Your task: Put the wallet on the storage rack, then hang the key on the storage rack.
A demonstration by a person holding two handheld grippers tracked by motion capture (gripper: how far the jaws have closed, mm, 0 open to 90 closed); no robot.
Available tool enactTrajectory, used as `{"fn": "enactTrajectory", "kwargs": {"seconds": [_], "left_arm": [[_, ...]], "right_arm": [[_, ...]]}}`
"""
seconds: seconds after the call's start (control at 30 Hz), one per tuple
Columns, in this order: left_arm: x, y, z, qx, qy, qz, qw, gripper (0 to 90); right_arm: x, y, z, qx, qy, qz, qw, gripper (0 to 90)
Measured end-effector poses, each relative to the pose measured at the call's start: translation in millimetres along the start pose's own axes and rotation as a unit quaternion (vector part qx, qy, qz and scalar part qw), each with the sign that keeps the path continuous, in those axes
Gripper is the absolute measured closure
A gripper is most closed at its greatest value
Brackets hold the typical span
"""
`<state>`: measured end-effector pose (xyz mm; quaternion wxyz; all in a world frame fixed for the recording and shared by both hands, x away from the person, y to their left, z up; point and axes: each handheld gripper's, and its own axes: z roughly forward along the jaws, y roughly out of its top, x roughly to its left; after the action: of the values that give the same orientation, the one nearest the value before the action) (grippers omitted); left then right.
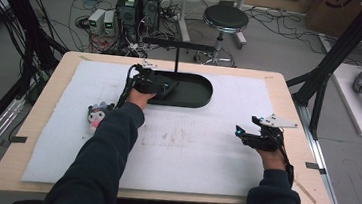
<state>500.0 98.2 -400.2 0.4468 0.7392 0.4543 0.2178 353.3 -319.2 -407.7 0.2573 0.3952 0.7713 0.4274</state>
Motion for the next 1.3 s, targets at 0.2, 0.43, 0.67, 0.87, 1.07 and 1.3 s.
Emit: {"fn": "enactTrajectory", "kwargs": {"seconds": [0.2, 0.43, 0.67, 0.87, 1.07, 1.3], "left_arm": [[-4.6, 9.9, -19.5, -0.029, -0.005, 0.005, 0.9995, 24.2], [-17.3, 21.6, -47.5, -0.072, -0.019, 0.03, 0.9968, 21.4], [-21.4, 27.3, -56.9, -0.091, -0.026, 0.043, 0.9946, 21.5], [-25.8, 28.4, -57.2, -0.092, -0.033, 0.043, 0.9942, 21.5], [-30.5, 33.0, -70.9, -0.104, -0.033, 0.045, 0.993, 21.5], [-36.0, 37.1, -95.6, -0.12, -0.032, 0.053, 0.9908, 21.5]], "right_arm": [[1.0, 0.3, -1.0, -0.002, -0.003, -0.003, 1.0, 25.2], [2.5, -1.1, -5.3, -0.007, -0.005, 0.004, 1.0, 25.2], [4.2, -0.8, -8.7, -0.015, -0.008, 0.003, 0.9998, 25.1], [3.2, -2.5, -8.1, -0.015, -0.01, 0.004, 0.9998, 25.1], [3.1, -2.4, -9.1, -0.015, -0.011, 0.005, 0.9998, 25.1], [5.0, -1.0, -7.6, -0.016, -0.01, 0.002, 0.9998, 25.1]]}}
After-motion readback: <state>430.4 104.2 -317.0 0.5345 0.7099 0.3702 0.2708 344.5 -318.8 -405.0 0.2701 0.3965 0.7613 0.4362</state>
